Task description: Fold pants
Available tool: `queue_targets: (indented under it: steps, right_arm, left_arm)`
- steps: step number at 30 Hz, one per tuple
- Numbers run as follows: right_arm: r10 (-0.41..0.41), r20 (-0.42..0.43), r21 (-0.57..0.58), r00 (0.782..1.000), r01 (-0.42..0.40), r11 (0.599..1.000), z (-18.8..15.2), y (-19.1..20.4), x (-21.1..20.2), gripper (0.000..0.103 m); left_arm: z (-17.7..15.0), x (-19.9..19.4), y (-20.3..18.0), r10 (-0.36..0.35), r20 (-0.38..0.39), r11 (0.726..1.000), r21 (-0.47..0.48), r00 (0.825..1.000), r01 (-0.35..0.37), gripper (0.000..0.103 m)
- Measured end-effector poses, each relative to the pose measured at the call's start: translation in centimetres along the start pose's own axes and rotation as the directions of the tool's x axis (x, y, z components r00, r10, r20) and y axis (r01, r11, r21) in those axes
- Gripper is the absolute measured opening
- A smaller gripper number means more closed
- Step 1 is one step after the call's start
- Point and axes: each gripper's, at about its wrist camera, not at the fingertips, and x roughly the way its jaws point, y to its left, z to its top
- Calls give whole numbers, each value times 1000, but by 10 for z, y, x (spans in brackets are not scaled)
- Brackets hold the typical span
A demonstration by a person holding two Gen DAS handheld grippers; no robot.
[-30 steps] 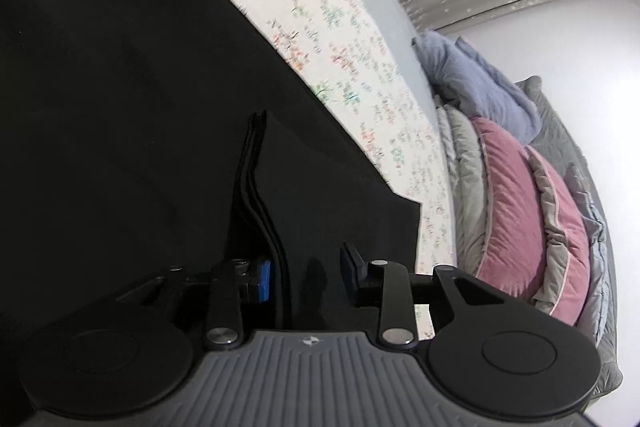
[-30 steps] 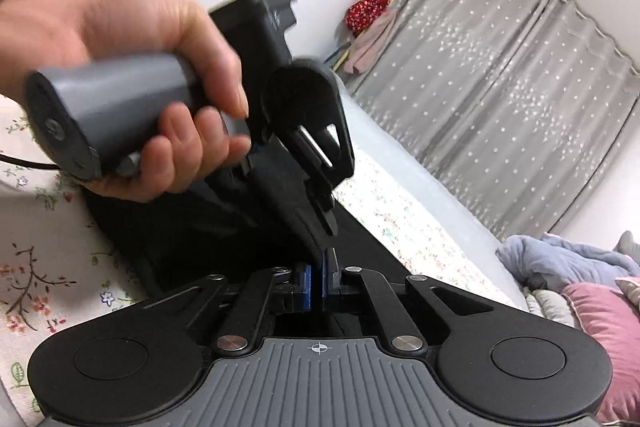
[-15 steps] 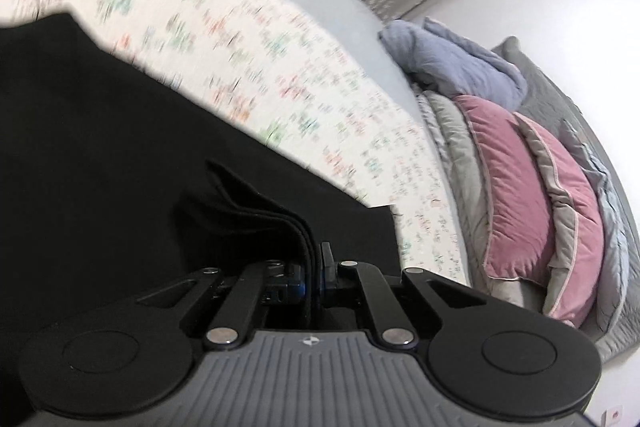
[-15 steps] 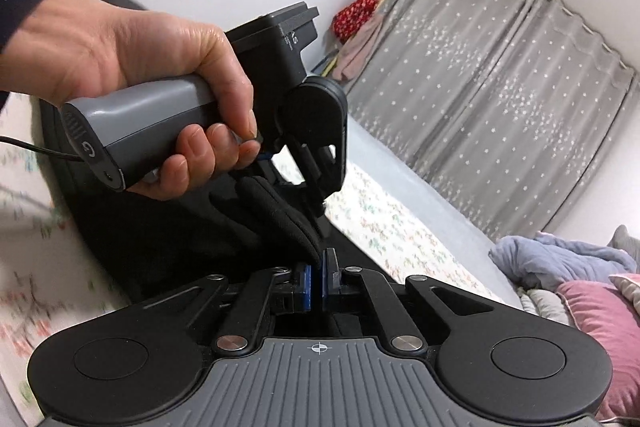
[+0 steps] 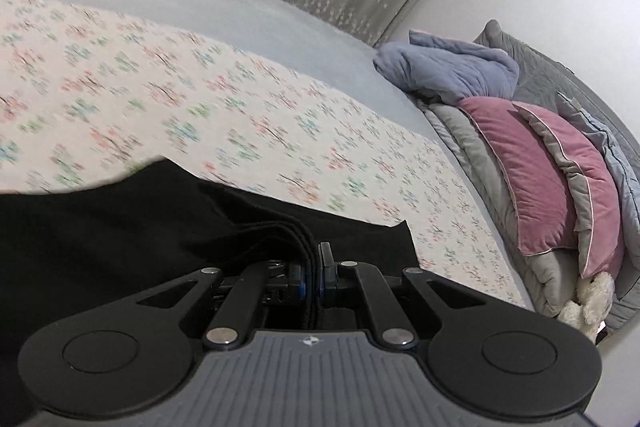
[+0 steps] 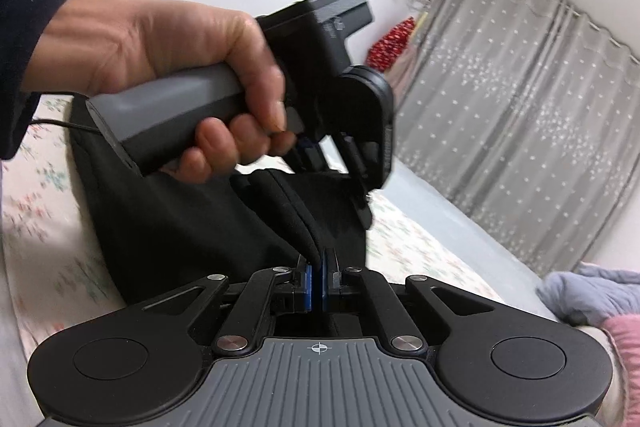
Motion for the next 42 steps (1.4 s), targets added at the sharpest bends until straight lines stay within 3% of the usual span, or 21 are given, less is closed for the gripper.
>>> queue_targets:
  steps: [4,9,13,19,23,26,28,29,35,38,42]
  right_arm:
    - [35,22,-5,999,-35,999,18,30,18,2]
    - [65,65,100,996,-71,992,49,57,40,3]
    - [90,100,84,991,-99,992,72,88,55,3]
    - [157,129,52,979,-165,985,93,122,74,3]
    - [170,142,21,975,-175,984,99,144,79,3]
    - [208,101,10,973,-210,978,93,157,87,3]
    - [256,34,-14,966,-255,967,89,171,97,3]
    - [273,8,-26,962,-273,962,84,176,99,3]
    - [297,-9,-19,955,-297,955,71,176,88,3]
    - [299,-15,-24,954,-299,954,71,176,88,3]
    - [301,-1,-7,954,-301,954,84,181,93,3]
  left_arm:
    - [11,-27,23,27,45,999,32,999,-29,6]
    - [23,-66,61,101,119,994,29,988,-106,6]
    - [28,-97,94,186,169,978,64,968,-199,6]
    - [20,-125,144,242,181,969,9,953,-247,6]
    - [12,-134,160,243,214,964,50,946,-259,6]
    - [0,-120,179,291,115,951,77,950,-301,7]
    - [-8,-103,199,353,1,936,10,936,-353,8]
    - [-12,-98,206,348,-26,937,-19,937,-349,10]
    - [-2,-101,224,297,15,939,-186,955,-290,22]
    - [0,-91,218,361,5,923,-149,933,-356,9]
    - [9,-107,203,385,85,922,-85,919,-379,9]
